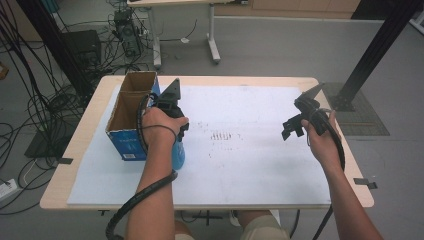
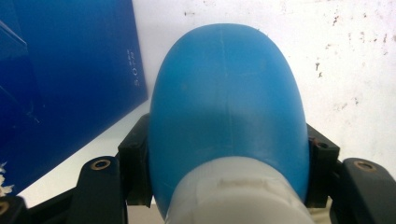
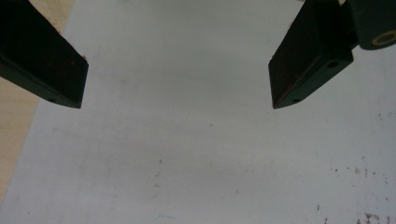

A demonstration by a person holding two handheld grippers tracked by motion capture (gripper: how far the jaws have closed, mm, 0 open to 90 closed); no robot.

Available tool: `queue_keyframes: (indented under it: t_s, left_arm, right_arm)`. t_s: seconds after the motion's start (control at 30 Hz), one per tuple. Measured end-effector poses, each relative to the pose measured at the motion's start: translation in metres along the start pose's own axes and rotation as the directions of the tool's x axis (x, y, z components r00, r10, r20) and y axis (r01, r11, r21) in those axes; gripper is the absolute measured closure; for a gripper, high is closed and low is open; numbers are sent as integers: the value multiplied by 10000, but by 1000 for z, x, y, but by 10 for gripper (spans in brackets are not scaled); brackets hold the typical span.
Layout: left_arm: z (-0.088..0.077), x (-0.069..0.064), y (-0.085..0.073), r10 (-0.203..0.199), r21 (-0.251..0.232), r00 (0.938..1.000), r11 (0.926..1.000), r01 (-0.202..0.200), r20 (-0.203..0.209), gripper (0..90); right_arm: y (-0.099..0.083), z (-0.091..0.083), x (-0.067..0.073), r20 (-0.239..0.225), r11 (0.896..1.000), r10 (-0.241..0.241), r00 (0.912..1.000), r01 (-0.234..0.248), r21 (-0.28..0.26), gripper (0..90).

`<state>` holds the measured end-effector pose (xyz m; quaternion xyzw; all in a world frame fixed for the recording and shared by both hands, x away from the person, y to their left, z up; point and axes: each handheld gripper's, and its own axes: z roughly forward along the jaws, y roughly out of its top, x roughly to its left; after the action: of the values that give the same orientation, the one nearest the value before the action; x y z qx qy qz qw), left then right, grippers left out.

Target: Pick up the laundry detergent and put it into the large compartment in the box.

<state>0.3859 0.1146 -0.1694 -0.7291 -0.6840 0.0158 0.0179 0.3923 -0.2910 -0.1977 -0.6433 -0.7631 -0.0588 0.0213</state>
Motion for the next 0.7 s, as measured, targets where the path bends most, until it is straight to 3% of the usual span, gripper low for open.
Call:
queue_keyframes:
  t_s: [0.7]
  left_arm:
    - [0, -1, -1, 80, -35, 10000, 10000, -80, -32, 372]
  right_arm:
    - [-1, 1, 0, -7, 10000, -15, 10000, 15, -25, 49]
